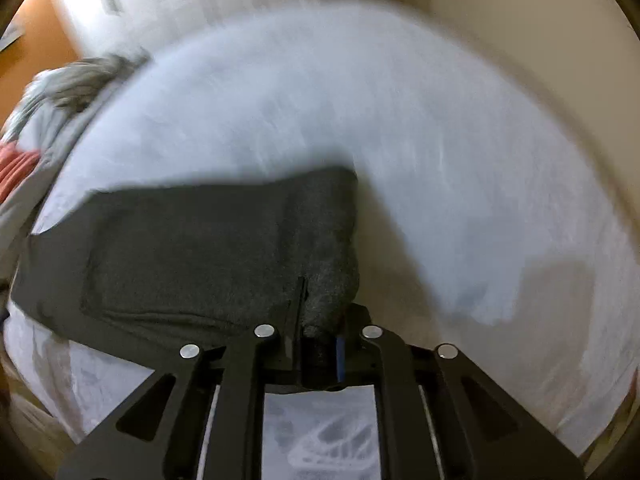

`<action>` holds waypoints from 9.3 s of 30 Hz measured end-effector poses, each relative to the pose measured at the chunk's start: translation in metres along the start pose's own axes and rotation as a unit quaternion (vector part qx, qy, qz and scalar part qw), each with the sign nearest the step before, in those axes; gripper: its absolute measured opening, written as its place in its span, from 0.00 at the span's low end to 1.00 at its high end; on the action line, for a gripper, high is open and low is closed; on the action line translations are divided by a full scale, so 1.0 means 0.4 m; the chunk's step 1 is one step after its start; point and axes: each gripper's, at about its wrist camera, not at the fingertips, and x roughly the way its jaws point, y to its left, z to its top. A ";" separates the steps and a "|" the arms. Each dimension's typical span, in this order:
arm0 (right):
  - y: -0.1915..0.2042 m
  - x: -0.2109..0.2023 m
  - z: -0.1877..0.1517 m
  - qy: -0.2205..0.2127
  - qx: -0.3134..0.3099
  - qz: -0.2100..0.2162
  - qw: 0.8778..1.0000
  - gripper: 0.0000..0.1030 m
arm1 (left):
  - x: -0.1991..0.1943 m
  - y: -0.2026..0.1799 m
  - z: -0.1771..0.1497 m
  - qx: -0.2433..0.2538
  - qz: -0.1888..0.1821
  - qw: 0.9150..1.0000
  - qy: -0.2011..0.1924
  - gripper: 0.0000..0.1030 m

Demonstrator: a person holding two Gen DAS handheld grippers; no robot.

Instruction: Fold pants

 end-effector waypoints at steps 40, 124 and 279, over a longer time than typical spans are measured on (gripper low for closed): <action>0.634 0.125 -0.075 0.013 -0.321 0.088 0.943 0.13 | -0.011 0.148 0.104 -0.107 -0.059 0.992 -0.012 0.85; 0.027 -0.020 0.085 0.016 0.002 0.086 0.996 0.60 | -0.028 -0.515 -0.399 0.408 -0.060 0.911 -0.012 0.84; 0.260 0.015 -0.049 0.010 -0.097 0.044 0.994 0.37 | -0.114 -0.440 -0.272 0.358 -0.074 0.930 -0.047 0.61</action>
